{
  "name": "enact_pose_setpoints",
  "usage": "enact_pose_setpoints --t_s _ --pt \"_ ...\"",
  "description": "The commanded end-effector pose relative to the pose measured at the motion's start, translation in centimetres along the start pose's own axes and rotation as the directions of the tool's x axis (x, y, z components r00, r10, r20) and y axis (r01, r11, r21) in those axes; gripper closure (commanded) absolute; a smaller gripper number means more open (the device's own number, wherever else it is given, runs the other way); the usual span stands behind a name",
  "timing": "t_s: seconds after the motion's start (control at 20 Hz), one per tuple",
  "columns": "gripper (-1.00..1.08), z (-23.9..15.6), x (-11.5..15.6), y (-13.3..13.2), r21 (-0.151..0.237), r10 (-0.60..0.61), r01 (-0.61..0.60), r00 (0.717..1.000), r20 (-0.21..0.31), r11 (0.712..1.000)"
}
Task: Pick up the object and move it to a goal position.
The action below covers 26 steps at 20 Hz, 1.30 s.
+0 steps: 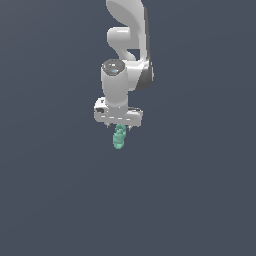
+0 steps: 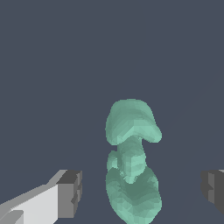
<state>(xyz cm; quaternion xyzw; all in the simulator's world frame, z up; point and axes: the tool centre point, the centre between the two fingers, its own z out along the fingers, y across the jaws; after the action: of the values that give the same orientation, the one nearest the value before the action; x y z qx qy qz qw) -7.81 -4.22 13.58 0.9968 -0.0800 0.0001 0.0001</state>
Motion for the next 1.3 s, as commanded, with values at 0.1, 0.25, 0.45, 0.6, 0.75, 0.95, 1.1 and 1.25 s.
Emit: enact_pose_setpoints --t_s 0.1,0.25,0.45,0.6,0.75,0.95,1.1,1.25 --pt "-0.92 2.1 -0.1 0.1 0.0 0.001 -0.001 1.0 0.001 1.0" --pt "-0.92 3.3 -0.2 0.1 0.0 0.002 -0.002 1.0 0.0 1.0" --pt "-0.92 4.0 -0.1 0.0 0.0 0.002 -0.002 1.0 0.0 1.0" --pt "1.08 4.0 -0.1 0.0 0.0 0.002 -0.002 1.0 0.0 1.0" --pt "1.08 4.0 -0.1 0.0 0.0 0.002 -0.002 1.0 0.0 1.0" --pt "1.08 4.0 -0.1 0.0 0.0 0.002 -0.002 1.0 0.0 1.0" --pt "1.08 3.9 -0.1 0.1 0.0 0.002 -0.002 1.0 0.0 1.0" --pt "1.08 3.5 -0.1 0.2 0.0 0.002 -0.002 1.0 0.0 1.0"
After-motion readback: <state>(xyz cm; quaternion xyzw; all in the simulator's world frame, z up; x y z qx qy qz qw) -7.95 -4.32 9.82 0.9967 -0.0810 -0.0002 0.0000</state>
